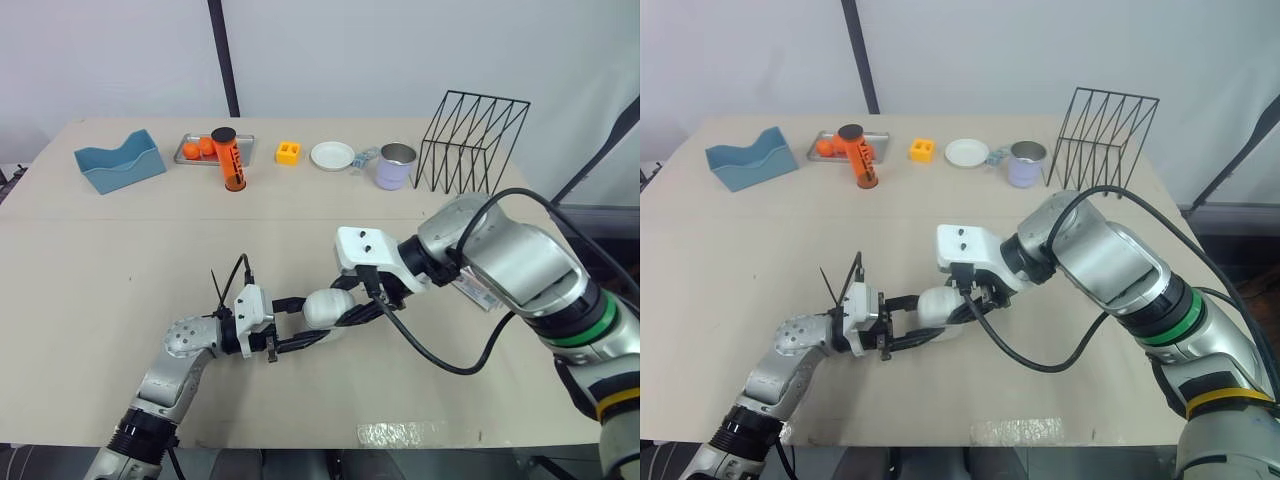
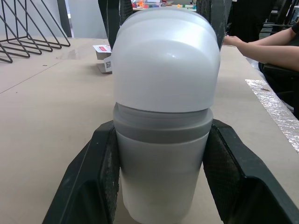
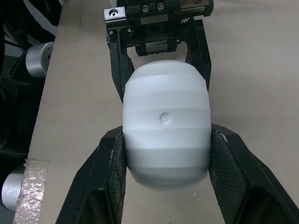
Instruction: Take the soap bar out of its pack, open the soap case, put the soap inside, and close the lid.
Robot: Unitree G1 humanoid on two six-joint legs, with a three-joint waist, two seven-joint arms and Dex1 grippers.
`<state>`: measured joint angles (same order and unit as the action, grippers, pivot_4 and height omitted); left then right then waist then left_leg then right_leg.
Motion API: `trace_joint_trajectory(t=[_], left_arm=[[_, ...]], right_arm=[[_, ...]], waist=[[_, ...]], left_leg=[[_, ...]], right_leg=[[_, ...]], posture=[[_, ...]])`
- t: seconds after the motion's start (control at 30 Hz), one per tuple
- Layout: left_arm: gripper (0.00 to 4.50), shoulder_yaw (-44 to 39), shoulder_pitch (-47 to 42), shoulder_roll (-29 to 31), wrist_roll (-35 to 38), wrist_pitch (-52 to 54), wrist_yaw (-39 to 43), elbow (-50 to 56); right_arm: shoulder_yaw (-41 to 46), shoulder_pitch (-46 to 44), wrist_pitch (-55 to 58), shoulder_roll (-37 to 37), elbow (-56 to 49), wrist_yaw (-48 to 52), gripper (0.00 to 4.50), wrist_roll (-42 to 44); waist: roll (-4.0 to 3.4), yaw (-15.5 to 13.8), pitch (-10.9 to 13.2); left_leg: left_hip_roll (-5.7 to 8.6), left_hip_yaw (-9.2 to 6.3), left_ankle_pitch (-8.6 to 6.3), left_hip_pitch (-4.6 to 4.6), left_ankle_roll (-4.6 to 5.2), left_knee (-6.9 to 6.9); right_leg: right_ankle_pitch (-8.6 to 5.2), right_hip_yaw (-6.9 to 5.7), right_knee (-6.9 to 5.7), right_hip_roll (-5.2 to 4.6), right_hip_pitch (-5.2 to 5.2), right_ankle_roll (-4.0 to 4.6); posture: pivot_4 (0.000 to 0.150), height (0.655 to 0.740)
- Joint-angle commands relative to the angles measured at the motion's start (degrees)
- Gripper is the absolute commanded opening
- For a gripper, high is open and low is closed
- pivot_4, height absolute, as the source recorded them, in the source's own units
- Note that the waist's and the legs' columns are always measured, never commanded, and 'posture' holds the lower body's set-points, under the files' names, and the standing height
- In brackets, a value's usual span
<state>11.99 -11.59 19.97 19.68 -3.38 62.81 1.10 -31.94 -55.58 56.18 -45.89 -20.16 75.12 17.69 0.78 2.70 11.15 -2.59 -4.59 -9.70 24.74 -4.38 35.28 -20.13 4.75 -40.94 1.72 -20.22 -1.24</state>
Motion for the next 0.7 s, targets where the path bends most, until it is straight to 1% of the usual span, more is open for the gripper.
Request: trace_joint_trajectory(t=[0.03,0.7], left_arm=[[2.01,0.53,0.21,0.20,0.49,-0.41,0.39,2.84],[2.01,0.80,0.30,0.24,0.25,-0.37,0.32,3.04]], right_arm=[[-2.70,0.95,0.74,-0.28,0.94,0.19,1.93,-1.09],[-2.75,0.34,-0.78,0.56,1.61,1.13,1.93,-1.48]], waist=[[0.00,0.00,0.00],[0.00,0.00,0.00]], left_leg=[[0.00,0.00,0.00,0.00,0.00,0.00],[0.00,0.00,0.00,0.00,0.00,-0.01]], right_leg=[[-0.03,0.00,0.00,0.00,0.00,-0.05],[-0.07,0.00,0.00,0.00,0.00,-0.13]], posture=[[0.150,0.7400],[0.150,0.7400]])
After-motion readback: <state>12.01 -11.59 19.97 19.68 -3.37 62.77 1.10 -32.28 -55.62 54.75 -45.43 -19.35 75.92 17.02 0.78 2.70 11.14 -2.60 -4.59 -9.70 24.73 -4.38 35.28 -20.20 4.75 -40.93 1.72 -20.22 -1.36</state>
